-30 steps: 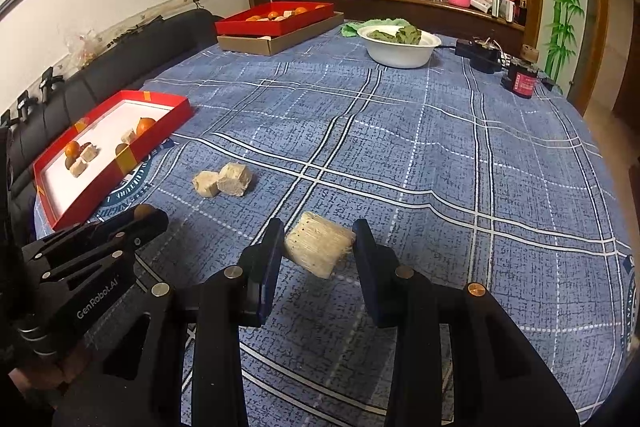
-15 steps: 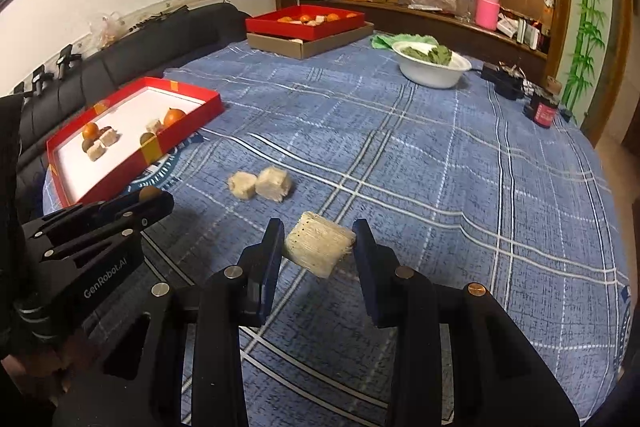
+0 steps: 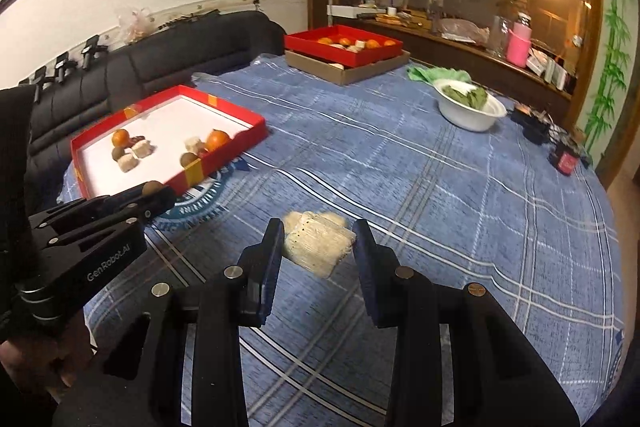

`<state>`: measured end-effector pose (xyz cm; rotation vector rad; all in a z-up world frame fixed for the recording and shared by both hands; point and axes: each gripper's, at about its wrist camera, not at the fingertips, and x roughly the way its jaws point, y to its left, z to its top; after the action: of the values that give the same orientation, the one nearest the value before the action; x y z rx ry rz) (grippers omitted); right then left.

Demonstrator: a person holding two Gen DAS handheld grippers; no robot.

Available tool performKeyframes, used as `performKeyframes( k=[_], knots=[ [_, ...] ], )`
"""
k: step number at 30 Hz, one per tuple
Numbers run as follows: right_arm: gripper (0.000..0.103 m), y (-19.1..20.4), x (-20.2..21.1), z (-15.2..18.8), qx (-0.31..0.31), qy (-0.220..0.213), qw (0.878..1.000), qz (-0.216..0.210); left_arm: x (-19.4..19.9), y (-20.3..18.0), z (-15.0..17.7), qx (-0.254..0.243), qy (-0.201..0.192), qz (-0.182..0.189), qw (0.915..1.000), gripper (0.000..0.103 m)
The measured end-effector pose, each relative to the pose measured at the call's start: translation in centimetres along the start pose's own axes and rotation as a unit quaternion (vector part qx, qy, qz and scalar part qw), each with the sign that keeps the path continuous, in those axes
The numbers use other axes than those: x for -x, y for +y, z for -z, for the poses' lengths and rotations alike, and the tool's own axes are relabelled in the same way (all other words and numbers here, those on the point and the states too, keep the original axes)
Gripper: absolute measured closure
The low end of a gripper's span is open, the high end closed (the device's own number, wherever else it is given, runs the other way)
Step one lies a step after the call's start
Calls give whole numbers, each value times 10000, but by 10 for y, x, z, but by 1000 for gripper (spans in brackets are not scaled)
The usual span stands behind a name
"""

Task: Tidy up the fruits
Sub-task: 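Carry the tan cake and brown kiwi over the red-rimmed tray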

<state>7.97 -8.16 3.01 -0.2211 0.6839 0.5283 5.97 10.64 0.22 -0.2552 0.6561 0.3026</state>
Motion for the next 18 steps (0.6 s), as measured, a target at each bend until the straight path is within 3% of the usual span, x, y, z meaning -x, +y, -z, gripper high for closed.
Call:
performKeyframes(
  k=[18],
  knots=[
    [69,78,-39,-47,636,-83,9960,-618,-10,70,-27,402,-52,-722,9966,83]
  ],
)
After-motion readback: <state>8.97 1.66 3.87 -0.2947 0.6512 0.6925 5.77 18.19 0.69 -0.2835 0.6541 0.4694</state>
